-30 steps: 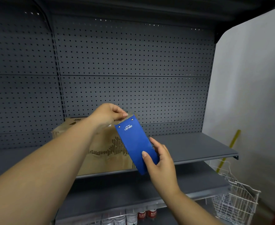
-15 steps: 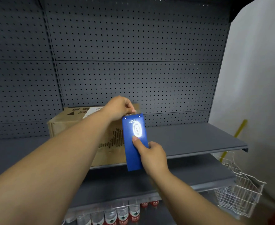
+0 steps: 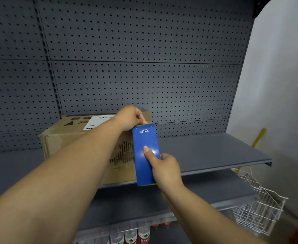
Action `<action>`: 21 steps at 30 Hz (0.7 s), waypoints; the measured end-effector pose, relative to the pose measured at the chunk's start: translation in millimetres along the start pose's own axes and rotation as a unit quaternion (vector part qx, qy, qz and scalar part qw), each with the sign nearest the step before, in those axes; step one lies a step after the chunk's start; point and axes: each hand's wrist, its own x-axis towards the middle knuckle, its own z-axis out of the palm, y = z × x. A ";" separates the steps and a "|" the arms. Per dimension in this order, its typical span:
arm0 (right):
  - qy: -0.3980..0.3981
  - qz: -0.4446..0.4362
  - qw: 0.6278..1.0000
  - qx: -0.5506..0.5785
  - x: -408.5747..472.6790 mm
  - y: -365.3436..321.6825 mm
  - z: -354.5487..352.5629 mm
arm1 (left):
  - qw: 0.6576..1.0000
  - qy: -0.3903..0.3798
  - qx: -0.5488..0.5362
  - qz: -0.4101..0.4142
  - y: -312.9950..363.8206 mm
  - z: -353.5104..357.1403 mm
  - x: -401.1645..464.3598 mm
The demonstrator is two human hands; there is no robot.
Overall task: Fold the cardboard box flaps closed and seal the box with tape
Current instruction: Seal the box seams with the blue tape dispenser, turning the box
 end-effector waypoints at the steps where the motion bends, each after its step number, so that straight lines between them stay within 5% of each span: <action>1: 0.004 -0.004 1.000 -0.006 1.0 -1.0 -1.0 | 1.000 0.001 0.002 -0.001 -0.3 0.6 1.8; 10: 0.044 -0.050 0.997 -0.025 1.2 -2.9 -11.1 | 0.999 -0.027 -0.022 0.034 0.7 1.2 11.1; 21: 0.000 -0.010 1.000 -0.009 10.1 5.3 -6.8 | 0.999 -0.023 -0.038 0.007 -7.1 12.0 17.4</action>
